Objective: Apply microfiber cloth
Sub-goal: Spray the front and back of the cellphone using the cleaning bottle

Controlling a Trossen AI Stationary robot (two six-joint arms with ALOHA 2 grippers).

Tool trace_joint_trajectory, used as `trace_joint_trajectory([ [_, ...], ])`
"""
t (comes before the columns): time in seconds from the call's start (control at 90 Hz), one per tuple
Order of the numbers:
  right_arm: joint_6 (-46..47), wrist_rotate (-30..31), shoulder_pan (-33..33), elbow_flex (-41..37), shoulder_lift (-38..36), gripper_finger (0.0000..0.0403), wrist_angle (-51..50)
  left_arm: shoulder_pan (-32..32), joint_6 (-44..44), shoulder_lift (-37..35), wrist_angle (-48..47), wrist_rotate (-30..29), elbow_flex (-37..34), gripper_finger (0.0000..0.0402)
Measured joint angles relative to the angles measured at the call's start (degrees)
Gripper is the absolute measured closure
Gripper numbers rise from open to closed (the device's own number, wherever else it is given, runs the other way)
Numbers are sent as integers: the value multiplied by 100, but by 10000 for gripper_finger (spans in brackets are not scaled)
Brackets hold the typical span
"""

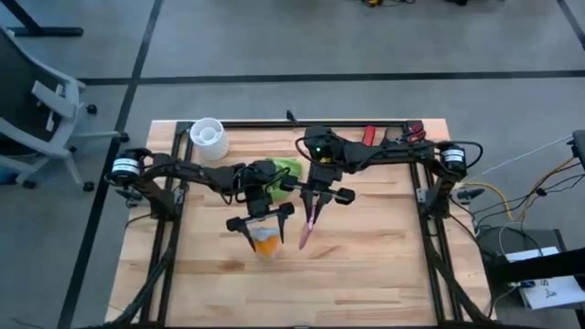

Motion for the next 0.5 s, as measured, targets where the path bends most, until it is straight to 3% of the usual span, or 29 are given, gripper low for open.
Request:
trace_joint_trajectory([
  [0.222, 31, 2, -2, 0, 0, 388, 0, 3, 15, 0, -2, 4, -20, 69],
  [0.5, 17, 2, -2, -2, 0, 388, -2, 3, 22, 0, -4, 23, -31, 171],
])
